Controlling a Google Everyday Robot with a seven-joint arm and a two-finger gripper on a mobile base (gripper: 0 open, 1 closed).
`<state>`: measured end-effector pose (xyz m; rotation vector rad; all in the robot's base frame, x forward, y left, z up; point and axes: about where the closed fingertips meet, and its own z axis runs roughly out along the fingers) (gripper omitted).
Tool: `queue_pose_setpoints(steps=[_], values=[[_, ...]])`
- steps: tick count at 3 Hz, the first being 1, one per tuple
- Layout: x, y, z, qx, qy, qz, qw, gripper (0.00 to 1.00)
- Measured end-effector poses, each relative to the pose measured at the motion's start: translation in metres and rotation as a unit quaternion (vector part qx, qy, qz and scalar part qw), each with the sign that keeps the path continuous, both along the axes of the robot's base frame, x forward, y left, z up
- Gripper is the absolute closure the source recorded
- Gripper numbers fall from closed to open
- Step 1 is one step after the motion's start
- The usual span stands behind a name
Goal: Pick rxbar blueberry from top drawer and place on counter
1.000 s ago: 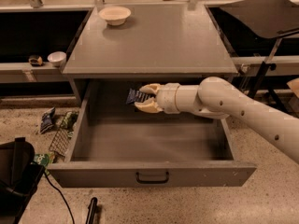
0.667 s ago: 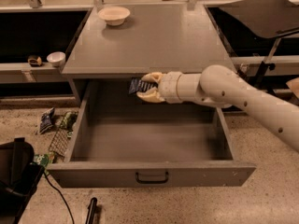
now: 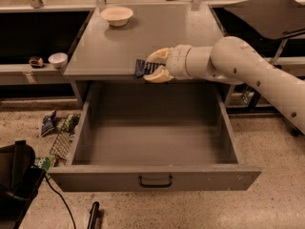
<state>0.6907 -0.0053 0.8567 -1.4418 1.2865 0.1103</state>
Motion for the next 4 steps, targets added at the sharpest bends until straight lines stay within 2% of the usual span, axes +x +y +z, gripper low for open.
queue_pose_setpoints(steps=[1,3,4], values=[[-0.009,0.007,0.020,-0.008,-0.031,0.015,0.9994,1.00],[-0.008,0.008,0.017,-0.007,-0.032,0.007,0.9994,1.00],[0.023,0.002,0.014,-0.024,-0.052,-0.002,0.9983,1.00]])
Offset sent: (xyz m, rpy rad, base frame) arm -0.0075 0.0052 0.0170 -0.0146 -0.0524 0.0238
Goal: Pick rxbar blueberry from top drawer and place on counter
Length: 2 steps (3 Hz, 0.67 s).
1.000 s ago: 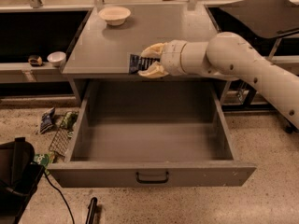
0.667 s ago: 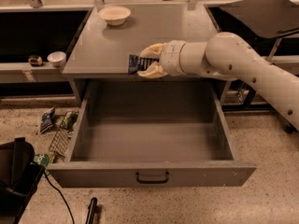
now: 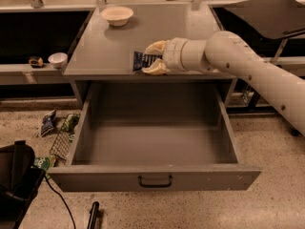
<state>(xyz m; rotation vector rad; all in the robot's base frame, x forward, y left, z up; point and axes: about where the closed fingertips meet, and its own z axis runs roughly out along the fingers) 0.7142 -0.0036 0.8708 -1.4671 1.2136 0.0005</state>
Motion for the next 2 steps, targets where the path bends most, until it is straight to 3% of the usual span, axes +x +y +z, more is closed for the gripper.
queue_pose_setpoints(steps=[2], values=[[0.089,-0.018,0.024,0.009,-0.077,-0.039,0.9962,1.00]])
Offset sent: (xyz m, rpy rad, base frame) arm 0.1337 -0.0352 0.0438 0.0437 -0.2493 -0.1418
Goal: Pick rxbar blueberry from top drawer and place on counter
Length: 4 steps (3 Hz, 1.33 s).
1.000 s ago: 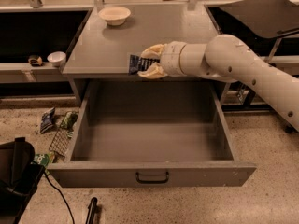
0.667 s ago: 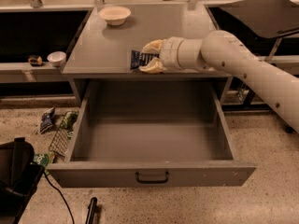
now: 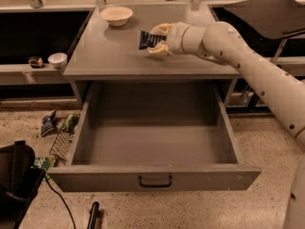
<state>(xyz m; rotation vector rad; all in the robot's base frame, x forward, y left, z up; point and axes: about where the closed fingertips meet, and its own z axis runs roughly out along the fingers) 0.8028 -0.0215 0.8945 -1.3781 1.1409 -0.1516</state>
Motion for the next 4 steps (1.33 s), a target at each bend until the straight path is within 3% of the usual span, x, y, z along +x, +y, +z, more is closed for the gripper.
queue_pose_setpoints(steps=[1,2,4], values=[[0.018,-0.002,0.005,0.024,-0.022,-0.019,0.9993,1.00],[0.022,0.006,0.007,0.048,-0.033,-0.023,0.9980,0.82],[0.027,0.030,0.004,0.071,-0.031,0.002,0.9970,0.35]])
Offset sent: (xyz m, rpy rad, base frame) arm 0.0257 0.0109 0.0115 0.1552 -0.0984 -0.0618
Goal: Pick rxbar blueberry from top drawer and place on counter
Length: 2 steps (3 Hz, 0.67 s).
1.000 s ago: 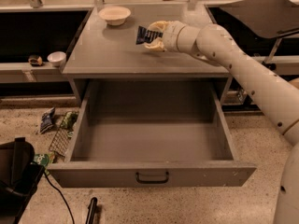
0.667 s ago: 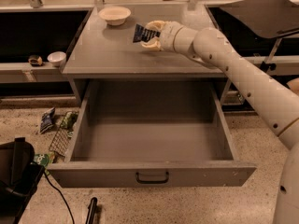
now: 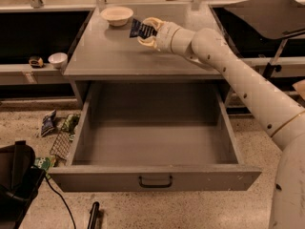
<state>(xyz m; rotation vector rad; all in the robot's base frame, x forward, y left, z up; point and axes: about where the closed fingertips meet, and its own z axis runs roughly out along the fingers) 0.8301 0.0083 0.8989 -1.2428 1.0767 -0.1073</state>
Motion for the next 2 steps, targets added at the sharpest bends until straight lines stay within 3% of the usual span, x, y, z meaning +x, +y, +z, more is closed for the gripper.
queue_pose_setpoints(steps=[1,2], values=[[0.0001,0.0018,-0.0011,0.002,0.003,0.004,1.0000,0.12],[-0.0003,0.0050,-0.0028,-0.002,0.008,0.008,0.9999,0.00]])
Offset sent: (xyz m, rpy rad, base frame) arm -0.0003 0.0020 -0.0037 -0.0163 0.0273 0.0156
